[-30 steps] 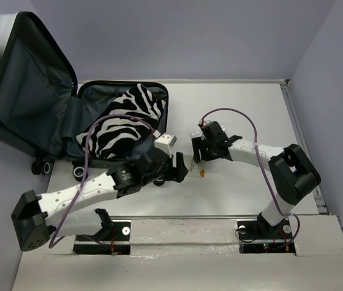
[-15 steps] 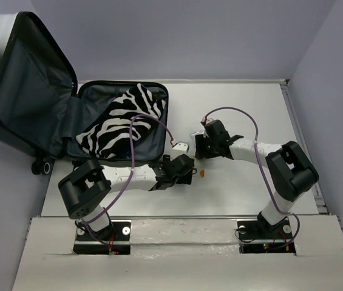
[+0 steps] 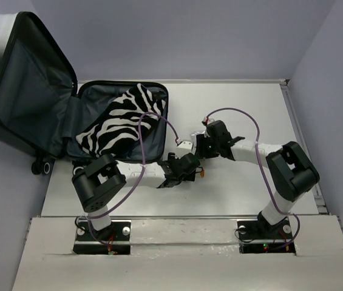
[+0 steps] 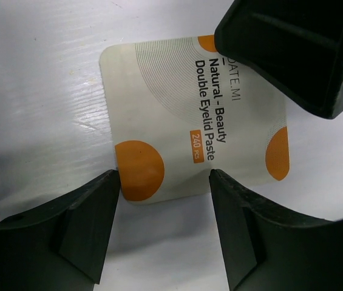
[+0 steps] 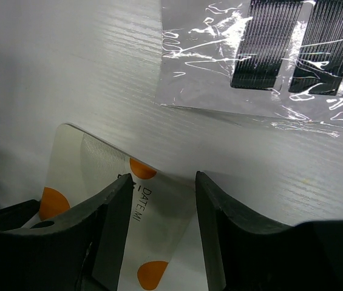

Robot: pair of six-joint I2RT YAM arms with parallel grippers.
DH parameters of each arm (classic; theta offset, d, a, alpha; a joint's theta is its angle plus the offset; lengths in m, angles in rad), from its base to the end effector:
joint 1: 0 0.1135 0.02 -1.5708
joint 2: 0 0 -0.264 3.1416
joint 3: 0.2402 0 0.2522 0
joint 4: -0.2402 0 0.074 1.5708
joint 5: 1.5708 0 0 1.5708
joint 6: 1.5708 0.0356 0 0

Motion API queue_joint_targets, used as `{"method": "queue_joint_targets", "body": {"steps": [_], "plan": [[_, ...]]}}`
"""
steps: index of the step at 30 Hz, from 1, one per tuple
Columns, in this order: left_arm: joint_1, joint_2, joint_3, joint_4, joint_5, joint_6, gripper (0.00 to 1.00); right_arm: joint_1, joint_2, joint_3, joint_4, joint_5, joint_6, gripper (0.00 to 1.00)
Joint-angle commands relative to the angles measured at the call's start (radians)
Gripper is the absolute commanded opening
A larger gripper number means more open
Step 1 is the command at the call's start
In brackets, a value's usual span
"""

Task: Pack the luggage

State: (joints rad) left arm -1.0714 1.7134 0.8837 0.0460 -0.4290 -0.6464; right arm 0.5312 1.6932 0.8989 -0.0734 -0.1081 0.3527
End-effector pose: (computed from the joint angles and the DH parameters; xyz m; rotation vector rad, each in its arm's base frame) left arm 0.1770 -0.2936 0.1595 0.2805 2.2818 -0.3939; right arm 0.2890 0.1742 0.1594 -0.2724 2.4877 0.5149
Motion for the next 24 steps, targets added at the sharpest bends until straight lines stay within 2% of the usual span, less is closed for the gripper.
{"method": "queue_joint_targets", "body": {"steps": [1,6,11,16,19,20,23,24], "plan": [[0.001,0.018,0.005,0.032,-0.043,-0.002,0.73,-0.002,0.005,-0.046,0.001,-0.039,0.028,0.50],[0.010,0.028,-0.011,0.058,-0.034,0.007,0.68,-0.002,0.016,-0.054,0.020,-0.082,0.040,0.50],[0.011,0.022,-0.037,0.107,-0.008,0.010,0.57,-0.011,0.013,-0.071,0.037,-0.114,0.057,0.44],[0.011,0.022,-0.058,0.133,0.002,0.008,0.41,-0.020,-0.021,-0.112,0.063,-0.148,0.089,0.40],[0.011,0.015,-0.068,0.135,-0.004,0.008,0.39,-0.030,-0.081,-0.138,0.057,-0.044,0.098,0.53],[0.010,0.011,-0.072,0.135,-0.005,0.010,0.39,-0.039,-0.101,-0.144,0.049,-0.022,0.097,0.65],[0.011,-0.006,-0.080,0.135,-0.011,0.016,0.41,-0.050,-0.174,-0.161,0.011,0.073,0.097,0.78],[0.013,-0.011,-0.083,0.135,-0.013,0.017,0.41,-0.050,-0.188,-0.167,0.003,0.094,0.097,0.79]]}}
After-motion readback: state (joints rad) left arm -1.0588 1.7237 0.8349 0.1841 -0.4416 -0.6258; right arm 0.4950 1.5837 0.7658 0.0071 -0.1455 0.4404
